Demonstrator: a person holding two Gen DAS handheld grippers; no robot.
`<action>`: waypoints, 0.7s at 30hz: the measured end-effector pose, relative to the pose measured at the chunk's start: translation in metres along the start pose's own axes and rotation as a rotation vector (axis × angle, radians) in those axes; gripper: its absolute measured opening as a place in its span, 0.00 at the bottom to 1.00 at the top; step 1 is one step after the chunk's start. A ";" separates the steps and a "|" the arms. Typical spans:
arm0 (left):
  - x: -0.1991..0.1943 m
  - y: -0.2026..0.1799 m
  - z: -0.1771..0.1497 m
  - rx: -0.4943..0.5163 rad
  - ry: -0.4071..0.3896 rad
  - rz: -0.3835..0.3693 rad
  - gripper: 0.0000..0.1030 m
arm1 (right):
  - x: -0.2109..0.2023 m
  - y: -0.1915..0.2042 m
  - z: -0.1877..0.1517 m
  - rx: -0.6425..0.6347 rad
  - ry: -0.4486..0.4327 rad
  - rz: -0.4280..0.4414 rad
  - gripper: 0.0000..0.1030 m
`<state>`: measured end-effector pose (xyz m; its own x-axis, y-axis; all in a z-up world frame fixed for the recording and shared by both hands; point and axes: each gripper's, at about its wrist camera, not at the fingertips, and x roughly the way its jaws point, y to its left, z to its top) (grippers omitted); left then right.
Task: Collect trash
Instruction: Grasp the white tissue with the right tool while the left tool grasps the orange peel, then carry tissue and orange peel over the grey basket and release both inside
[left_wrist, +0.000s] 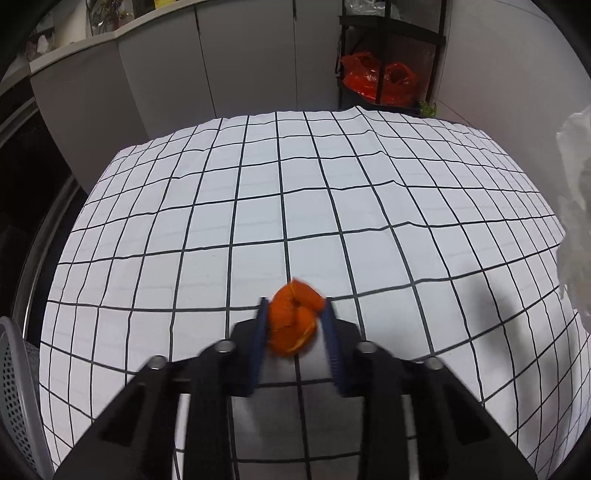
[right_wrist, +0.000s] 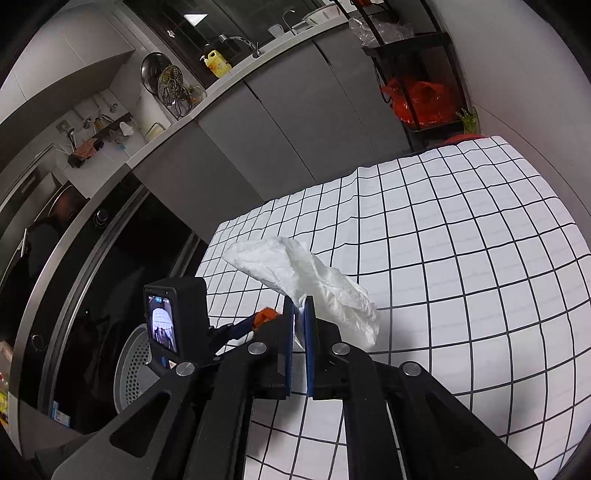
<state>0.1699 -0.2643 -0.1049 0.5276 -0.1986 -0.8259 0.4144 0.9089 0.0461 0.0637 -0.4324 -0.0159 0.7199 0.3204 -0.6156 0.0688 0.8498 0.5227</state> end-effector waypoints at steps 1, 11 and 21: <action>-0.003 0.000 -0.003 -0.001 -0.003 -0.005 0.19 | 0.001 0.001 -0.001 -0.006 0.002 -0.005 0.05; -0.070 0.035 -0.033 -0.032 -0.078 0.006 0.17 | 0.014 0.023 -0.014 -0.084 0.035 -0.054 0.05; -0.185 0.123 -0.080 -0.098 -0.201 0.075 0.17 | 0.028 0.080 -0.061 -0.209 0.105 -0.069 0.05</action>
<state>0.0643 -0.0863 0.0089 0.6956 -0.1893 -0.6930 0.2999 0.9531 0.0406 0.0474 -0.3300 -0.0272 0.6417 0.2912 -0.7095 -0.0367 0.9357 0.3508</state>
